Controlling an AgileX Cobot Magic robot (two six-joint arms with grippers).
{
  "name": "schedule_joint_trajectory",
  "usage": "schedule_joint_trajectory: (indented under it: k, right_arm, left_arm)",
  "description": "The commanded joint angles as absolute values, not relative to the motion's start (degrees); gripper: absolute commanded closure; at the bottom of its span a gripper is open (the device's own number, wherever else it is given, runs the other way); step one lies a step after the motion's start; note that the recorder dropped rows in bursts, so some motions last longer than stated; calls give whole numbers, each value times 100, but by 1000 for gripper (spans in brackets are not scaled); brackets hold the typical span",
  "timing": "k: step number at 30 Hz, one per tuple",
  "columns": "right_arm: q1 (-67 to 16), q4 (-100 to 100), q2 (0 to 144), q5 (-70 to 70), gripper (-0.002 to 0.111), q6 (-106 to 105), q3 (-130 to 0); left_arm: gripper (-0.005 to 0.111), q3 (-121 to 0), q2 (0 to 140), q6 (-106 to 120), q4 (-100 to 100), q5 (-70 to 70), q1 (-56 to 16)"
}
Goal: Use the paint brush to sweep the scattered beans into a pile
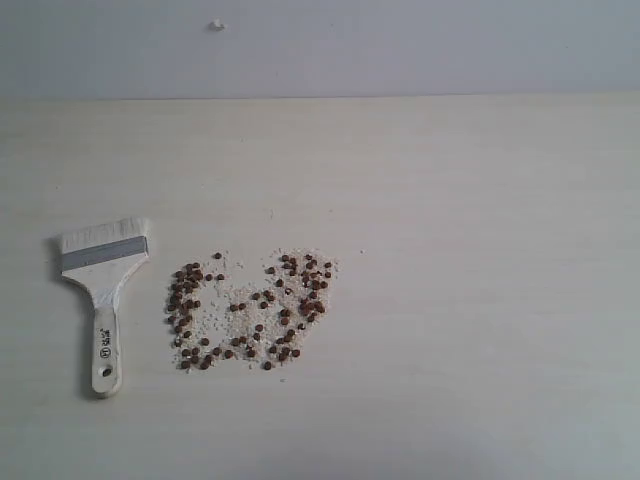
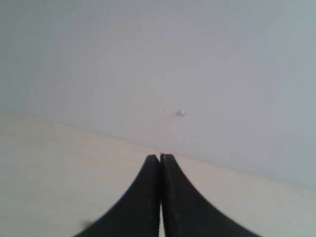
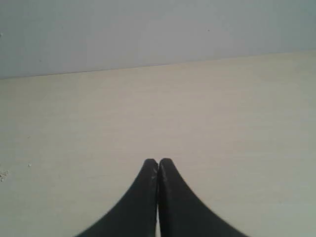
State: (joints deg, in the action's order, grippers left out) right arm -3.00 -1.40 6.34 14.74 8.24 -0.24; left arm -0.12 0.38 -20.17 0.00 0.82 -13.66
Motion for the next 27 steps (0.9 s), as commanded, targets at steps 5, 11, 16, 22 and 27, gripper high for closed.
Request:
schedule_joint_trajectory:
  k: [5,11,16,22,27]
  right_arm:
    - [-265,-158,604,1403,108,812,0]
    - [-265,-158,604,1403,108,812,0]
    - [-265,-158,604,1403,108,812,0]
    - [-265,-158,604,1403,108,812,0]
    - [-265,-158,604,1403,108,812,0]
  left_arm:
    - [107,0,0,-2893,-110,-2037,-1397]
    - [107,-935,722,-1798,-1215,-1655,-1369]
    - [107,-2233,2395,-628,-2011,-248,-1369]
    - [107,-3816,4758,-528,-1581,2093,-1369]
    - [107,-4987,6284,-48,-1512,4235,-1404]
